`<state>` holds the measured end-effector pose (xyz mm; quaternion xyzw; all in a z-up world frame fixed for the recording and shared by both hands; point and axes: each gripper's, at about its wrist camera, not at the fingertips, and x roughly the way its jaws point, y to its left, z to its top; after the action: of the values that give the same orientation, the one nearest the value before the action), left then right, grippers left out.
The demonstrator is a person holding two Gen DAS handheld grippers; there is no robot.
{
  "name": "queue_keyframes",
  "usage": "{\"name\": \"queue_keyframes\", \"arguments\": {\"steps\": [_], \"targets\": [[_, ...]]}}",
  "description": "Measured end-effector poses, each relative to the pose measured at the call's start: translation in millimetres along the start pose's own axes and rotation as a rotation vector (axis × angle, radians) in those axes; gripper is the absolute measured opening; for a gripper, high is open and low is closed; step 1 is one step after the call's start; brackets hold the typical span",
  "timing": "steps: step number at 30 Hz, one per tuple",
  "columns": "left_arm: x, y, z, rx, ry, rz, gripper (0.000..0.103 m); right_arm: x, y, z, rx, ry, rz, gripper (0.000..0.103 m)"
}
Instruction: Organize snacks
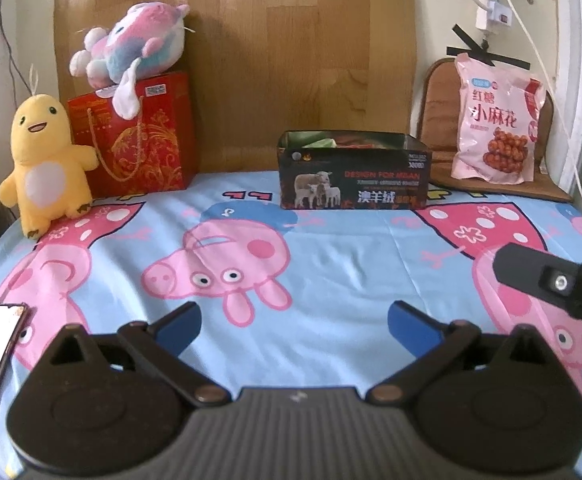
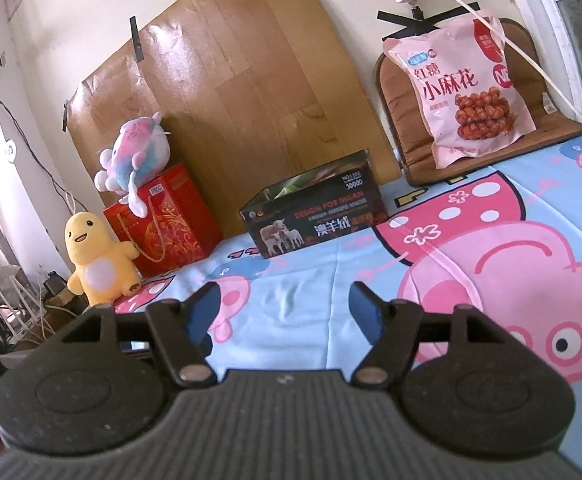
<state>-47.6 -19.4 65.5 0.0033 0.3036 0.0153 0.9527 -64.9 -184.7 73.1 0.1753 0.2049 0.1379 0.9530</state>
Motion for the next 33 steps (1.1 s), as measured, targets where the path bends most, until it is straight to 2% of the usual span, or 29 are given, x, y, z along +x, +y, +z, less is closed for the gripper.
{"name": "queue_keyframes", "arguments": {"steps": [5, 10, 21, 29, 33], "targets": [[1.2, 0.9, 2.7, -0.004, -0.003, 0.005, 0.103, -0.9, 3.4, 0.2, -0.024, 0.005, 0.004, 0.074], [15.0, -6.9, 7.1, 0.032, -0.020, 0.046, 0.103, 7.3, -1.6, 11.0, -0.039, -0.017, -0.003, 0.076], [92.6, -10.3, 19.5, 0.014, 0.053, 0.123, 0.103, 61.1, -46.9, 13.4, -0.005, 0.051, -0.074, 0.077], [132.0, -14.3, 25.2, 0.062, 0.037, 0.189, 0.103, 106.9, -51.9, 28.8, -0.052, 0.033, -0.060, 0.077], [142.3, -9.9, 30.4, 0.036, 0.070, 0.172, 0.103, 125.9, -52.8, 26.9, -0.074, 0.016, -0.054, 0.077]]}}
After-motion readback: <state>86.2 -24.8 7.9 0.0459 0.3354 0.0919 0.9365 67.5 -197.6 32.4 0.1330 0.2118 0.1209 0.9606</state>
